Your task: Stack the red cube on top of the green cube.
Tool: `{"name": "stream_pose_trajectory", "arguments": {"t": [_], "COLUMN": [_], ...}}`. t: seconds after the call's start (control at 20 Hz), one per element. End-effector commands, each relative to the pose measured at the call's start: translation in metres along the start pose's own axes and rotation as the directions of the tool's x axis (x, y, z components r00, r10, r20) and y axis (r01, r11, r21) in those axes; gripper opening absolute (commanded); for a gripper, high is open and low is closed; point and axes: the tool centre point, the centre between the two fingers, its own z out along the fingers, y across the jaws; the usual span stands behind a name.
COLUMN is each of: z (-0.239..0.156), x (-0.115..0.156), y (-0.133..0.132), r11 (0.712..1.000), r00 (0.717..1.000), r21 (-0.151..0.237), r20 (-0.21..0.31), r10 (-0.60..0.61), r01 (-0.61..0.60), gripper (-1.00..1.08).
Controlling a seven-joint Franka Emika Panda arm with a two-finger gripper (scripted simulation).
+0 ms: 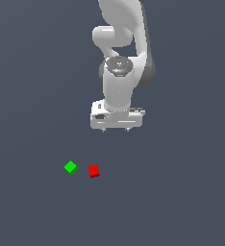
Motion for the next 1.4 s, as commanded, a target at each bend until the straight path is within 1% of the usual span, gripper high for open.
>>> {"name": "stream_pose_trajectory", "arguments": {"t": [0.0, 0.25, 0.55, 0.8, 1.35], "z": [0.000, 0.004, 0.017, 0.035, 0.075], "x": [0.000, 0.004, 0.019, 0.038, 0.090], "y": [0.000, 0.004, 0.020, 0.039, 0.081], "r11": [1.000, 1.000, 0.999, 0.997, 0.987], "r00": [1.000, 1.000, 0.999, 0.997, 0.987], "r21": [0.000, 0.000, 0.001, 0.003, 0.007], "r20": [0.000, -0.001, -0.003, -0.006, -0.013], "r10": [0.000, -0.008, -0.036, -0.072, -0.159], "r01": [0.000, 0.008, 0.037, 0.072, 0.159], "gripper": [1.00, 1.00, 1.00, 1.00, 1.00]}}
